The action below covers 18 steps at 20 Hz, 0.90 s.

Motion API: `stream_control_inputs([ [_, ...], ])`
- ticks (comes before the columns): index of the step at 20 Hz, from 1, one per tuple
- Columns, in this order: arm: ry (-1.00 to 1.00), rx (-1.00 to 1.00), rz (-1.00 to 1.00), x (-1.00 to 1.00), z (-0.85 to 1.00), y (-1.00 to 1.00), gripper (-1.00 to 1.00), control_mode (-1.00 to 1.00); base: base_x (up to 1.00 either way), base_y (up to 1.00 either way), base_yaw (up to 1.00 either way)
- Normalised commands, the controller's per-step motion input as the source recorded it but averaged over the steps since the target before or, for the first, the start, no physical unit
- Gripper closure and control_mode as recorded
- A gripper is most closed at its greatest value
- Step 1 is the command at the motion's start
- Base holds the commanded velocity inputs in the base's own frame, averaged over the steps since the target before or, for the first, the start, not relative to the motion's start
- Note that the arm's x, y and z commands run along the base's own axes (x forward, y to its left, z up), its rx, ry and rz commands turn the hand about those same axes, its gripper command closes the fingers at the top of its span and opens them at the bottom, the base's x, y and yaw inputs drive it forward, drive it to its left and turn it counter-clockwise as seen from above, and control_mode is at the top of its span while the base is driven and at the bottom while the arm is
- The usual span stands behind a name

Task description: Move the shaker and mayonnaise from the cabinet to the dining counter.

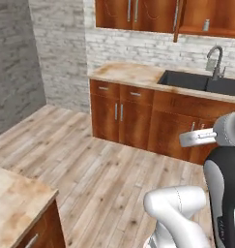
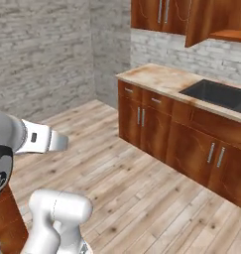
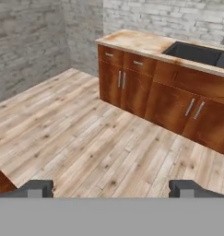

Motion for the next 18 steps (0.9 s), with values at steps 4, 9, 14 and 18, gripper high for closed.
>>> stream_control_inputs([
  [4,0.0,0.0,0.0,0.0,0.0,0.0,-1.0,1.0,0.52,-0.68,-0.57],
  [9,0.0,0.0,0.0,0.0,0.0,0.0,-1.0,1.0,0.59,-0.65,-0.3],
  [14,0.0,0.0,0.0,0.0,0.0,0.0,-1.0,1.0,0.76,-0.6,-0.07],
  [18,0.0,0.0,0.0,0.0,0.0,0.0,-1.0,1.0,0.85,-0.39,-0.03],
])
